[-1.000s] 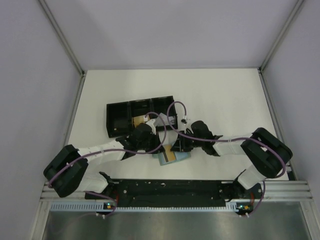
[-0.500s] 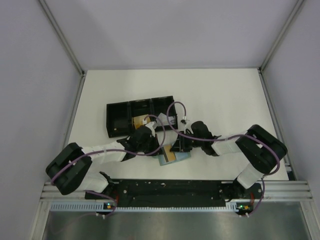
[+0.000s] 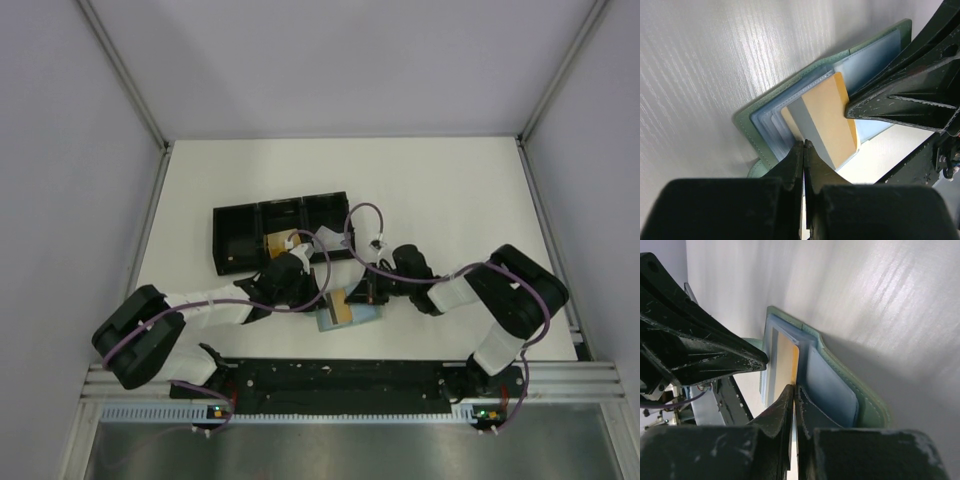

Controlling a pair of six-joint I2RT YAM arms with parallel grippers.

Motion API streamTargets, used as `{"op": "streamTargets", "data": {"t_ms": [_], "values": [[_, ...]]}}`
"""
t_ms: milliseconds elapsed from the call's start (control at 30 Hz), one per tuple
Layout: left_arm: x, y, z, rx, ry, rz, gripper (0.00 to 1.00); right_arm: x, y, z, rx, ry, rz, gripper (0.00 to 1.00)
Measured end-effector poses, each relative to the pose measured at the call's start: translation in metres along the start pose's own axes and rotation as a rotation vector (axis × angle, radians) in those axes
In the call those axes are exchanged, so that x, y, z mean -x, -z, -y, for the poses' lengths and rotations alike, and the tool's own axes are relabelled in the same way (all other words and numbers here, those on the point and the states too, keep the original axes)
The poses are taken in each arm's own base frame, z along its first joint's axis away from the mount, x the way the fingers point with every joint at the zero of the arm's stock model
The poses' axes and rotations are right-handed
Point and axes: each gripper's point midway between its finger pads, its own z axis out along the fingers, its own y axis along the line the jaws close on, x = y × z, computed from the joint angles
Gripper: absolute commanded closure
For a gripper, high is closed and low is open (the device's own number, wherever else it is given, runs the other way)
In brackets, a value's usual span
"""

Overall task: Take the credit cards out of the card holder
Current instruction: Remove the credit card from the card holder.

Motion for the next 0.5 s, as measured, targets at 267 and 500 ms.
{"op": "streamTargets", "data": {"t_ms": [267,500], "values": [[0.000,0.000,-0.002,0.008,0.001,0.004,1.00,0.005,0.012,0.010,0.019,-0.041,0.013,1.00],[0.001,0.000,-0.002,0.008,0.001,0.004,1.00,0.004,0.013,0.007,0.038,-0.042,0.001,0.73]]}}
